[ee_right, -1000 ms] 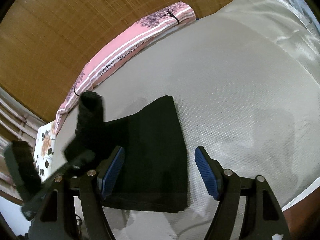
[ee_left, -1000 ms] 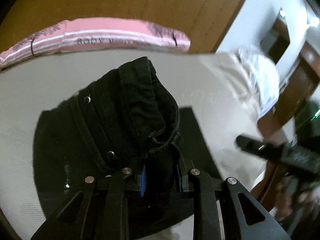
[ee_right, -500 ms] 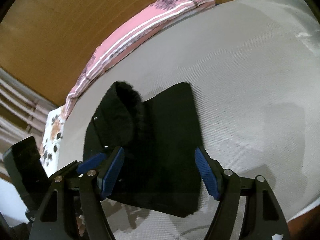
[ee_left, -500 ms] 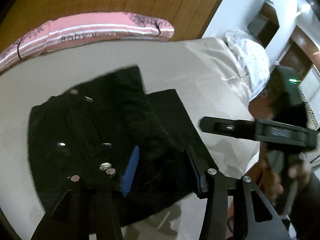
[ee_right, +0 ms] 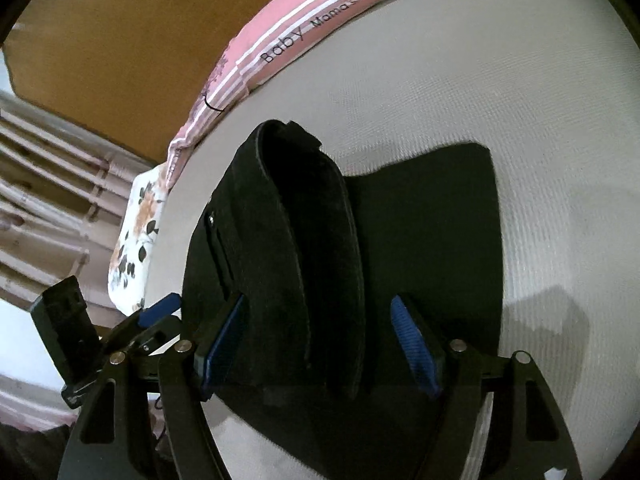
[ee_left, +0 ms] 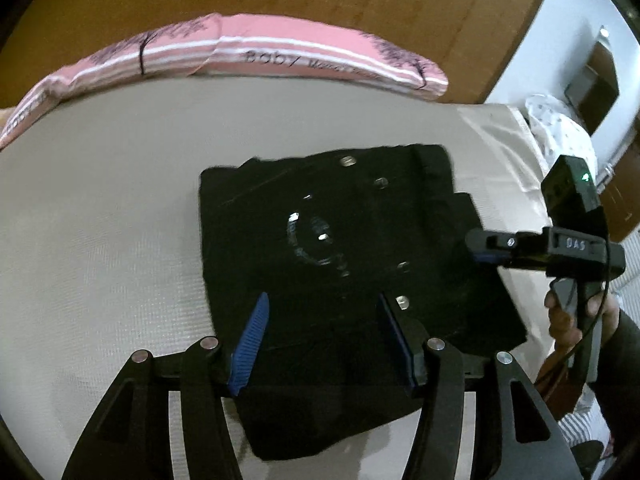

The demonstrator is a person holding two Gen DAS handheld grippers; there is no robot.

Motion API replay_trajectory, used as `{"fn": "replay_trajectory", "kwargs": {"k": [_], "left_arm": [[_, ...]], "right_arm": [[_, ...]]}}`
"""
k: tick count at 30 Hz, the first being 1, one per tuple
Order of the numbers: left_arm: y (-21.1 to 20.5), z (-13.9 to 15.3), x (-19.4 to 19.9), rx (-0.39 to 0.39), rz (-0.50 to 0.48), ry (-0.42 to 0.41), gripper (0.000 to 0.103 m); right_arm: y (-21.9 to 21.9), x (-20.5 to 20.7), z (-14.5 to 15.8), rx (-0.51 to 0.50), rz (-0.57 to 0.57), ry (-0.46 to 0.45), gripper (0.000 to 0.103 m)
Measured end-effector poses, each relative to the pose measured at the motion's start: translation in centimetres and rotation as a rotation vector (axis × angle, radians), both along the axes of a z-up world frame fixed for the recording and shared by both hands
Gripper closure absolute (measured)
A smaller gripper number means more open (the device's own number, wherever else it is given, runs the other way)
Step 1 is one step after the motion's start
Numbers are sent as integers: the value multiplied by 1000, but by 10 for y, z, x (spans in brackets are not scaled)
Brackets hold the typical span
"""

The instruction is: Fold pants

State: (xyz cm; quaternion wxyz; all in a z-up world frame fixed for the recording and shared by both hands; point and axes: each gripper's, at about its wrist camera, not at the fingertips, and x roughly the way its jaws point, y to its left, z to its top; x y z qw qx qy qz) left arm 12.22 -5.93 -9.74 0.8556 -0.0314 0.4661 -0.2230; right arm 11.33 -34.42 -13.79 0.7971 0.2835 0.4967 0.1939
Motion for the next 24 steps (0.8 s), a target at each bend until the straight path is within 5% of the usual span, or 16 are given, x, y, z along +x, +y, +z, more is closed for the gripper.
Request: {"fn": "replay_trajectory", "kwargs": {"k": [6, 15, 24], "left_arm": [[-5, -10, -1, 42, -14, -10, 46], [-1, -14, 4, 7, 9, 23, 46], [19, 13, 6, -63, 67, -17, 46]], "right_arm": [[10, 22, -5, 1, 37, -43, 40], [23, 32, -6, 62, 23, -31, 86], [24, -4, 59, 2, -74, -132, 93]]}}
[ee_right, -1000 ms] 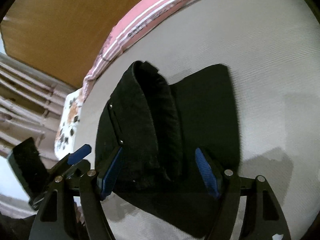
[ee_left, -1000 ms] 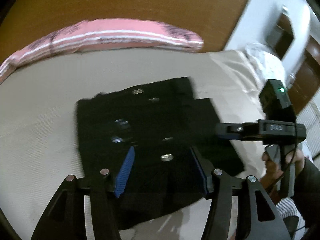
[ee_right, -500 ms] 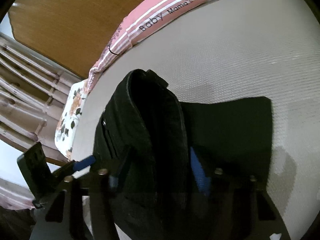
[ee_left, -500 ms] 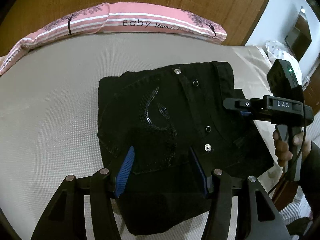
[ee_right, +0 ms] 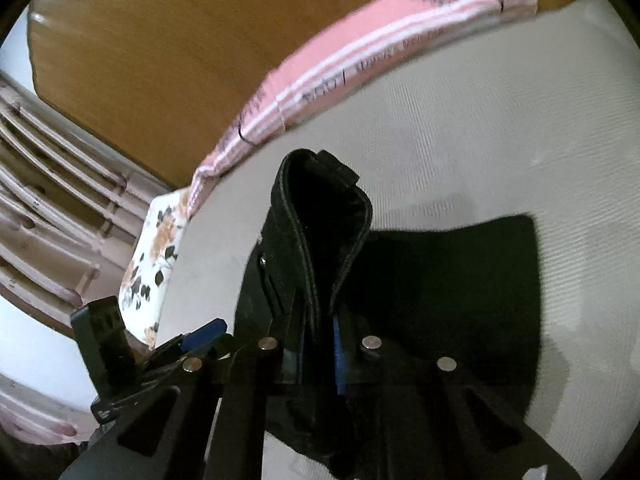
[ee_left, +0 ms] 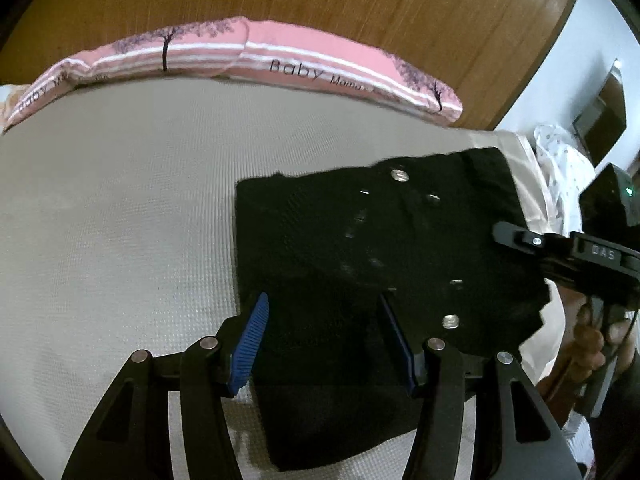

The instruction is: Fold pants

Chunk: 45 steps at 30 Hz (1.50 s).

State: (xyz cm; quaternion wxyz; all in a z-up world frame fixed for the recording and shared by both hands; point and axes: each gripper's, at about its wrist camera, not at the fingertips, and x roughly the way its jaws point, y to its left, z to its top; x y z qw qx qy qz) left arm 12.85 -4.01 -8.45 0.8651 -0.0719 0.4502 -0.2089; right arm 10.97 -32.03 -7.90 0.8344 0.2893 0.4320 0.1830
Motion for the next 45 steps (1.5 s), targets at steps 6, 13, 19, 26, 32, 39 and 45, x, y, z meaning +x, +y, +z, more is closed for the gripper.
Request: {"fn": "replay_trajectory", "kwargs": {"k": [6, 13, 19, 26, 32, 39, 45], "left_arm": [[-10, 1, 0, 1, -33, -5, 46], [-35, -9, -2, 51, -119, 2, 46], [-50, -32, -6, 159, -167, 9, 46], [-52, -39, -17, 180, -203, -4, 42], [-47, -38, -24, 175, -226, 17, 42], [-44, -46, -34, 200, -237, 6, 42], [-46, -46, -36, 208, -220, 2, 42]], "right_arm": [[-42, -24, -7, -19, -137, 35, 93], [-62, -32, -52, -67, -213, 149, 86], [-63, -48, -44, -104, -252, 165, 59], [-61, -87, -40, -83, -245, 169, 81], [-52, -99, -20, -140, -272, 124, 93], [-51, -111, -40, -150, -288, 181, 94], [-55, -108, -45, -164, -282, 198, 93]]}}
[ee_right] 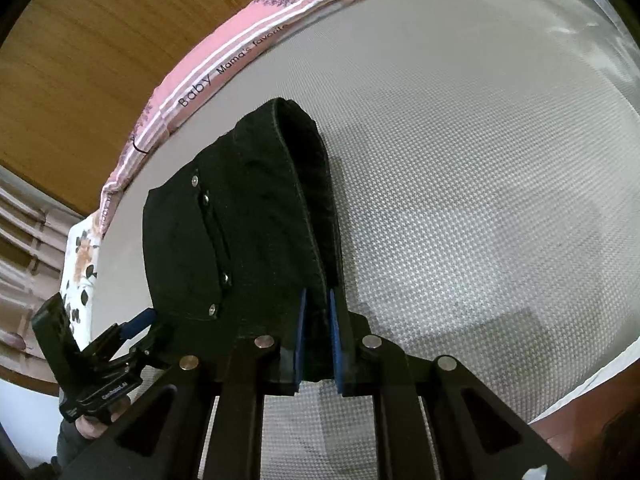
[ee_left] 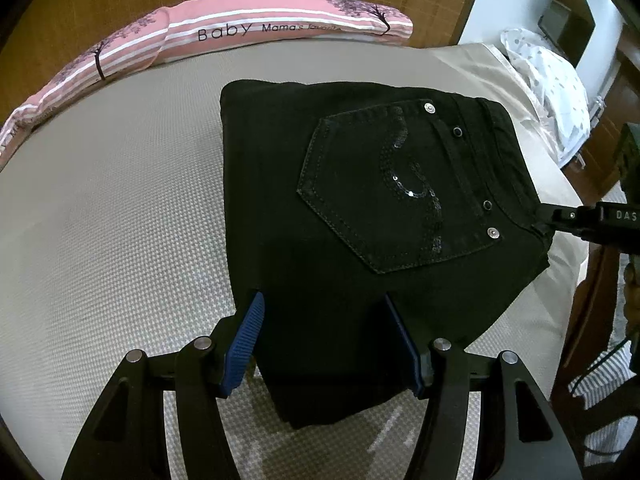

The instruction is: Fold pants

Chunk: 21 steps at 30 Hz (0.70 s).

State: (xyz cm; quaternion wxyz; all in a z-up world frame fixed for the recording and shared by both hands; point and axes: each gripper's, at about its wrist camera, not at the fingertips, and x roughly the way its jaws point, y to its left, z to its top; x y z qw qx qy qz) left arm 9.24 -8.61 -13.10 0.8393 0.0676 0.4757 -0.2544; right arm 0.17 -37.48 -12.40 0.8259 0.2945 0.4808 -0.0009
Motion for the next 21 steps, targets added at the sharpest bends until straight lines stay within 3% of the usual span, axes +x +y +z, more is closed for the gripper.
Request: {"fn": "replay_trajectory", "kwargs": {"k": [3, 6, 14, 18, 21], "left_arm": [[0, 0, 0, 6, 17, 1, 41], [-1, 4, 0, 29, 35, -2, 41], [1, 19, -5, 109, 84, -67, 41], [6, 21, -4, 131, 106, -75, 41], [8, 21, -2, 163, 128, -86, 41]], "right_arm": [[1, -1, 0, -4, -11, -2, 91], [4, 1, 2, -17, -25, 5, 80], [8, 3, 10, -72, -22, 8, 76], [7, 4, 13, -87, -27, 14, 62], [7, 7, 17, -103, -25, 16, 57]]}}
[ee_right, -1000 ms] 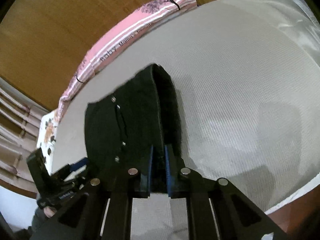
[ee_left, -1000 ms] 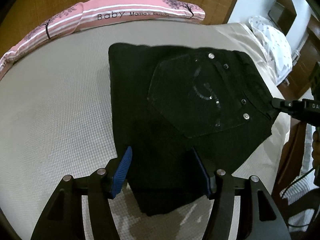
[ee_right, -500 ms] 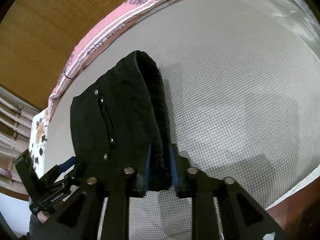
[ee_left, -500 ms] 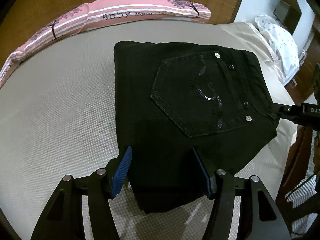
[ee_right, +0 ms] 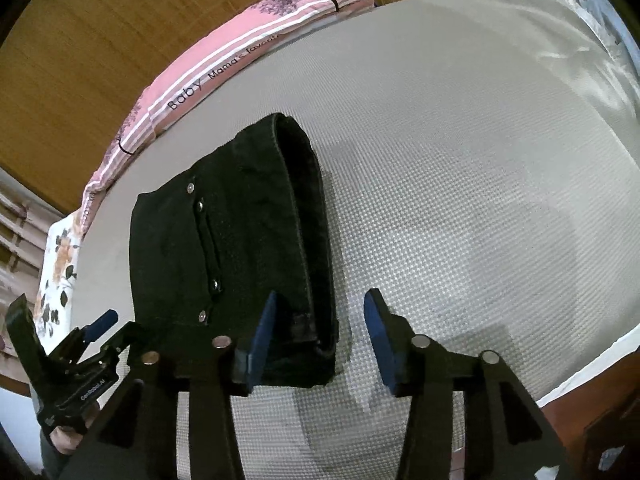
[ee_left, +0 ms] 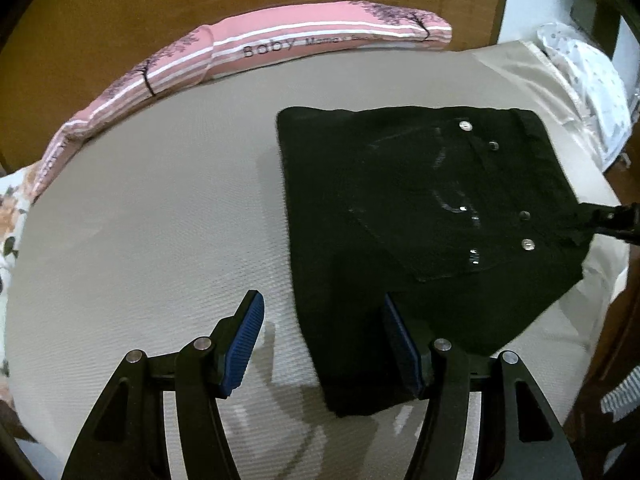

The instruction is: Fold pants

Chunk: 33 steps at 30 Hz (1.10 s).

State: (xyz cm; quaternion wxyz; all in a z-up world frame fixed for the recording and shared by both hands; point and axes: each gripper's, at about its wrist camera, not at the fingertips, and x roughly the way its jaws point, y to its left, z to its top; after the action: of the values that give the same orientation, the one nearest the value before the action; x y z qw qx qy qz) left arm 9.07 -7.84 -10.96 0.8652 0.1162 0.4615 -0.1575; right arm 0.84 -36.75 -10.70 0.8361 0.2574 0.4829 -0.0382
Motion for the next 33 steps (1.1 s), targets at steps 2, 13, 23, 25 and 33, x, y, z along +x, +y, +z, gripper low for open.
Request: {"fn": "replay_trajectory", "kwargs": {"k": [2, 13, 23, 25, 33], "left_arm": [[3, 0, 1, 12, 13, -3, 41], [25, -6, 26, -74, 74, 67, 41], [57, -26, 62, -366, 91, 286, 41], [58, -28, 66, -413, 86, 315, 41], [48, -33, 81, -525, 18, 377, 41]], "right_arm": [[0, 3, 3, -9, 6, 1, 55], [-5, 31, 4, -48, 48, 19, 45], [-27, 43, -26, 137, 143, 12, 40], [-32, 44, -31, 184, 163, 7, 40], [-48, 49, -40, 299, 260, -13, 40]]}}
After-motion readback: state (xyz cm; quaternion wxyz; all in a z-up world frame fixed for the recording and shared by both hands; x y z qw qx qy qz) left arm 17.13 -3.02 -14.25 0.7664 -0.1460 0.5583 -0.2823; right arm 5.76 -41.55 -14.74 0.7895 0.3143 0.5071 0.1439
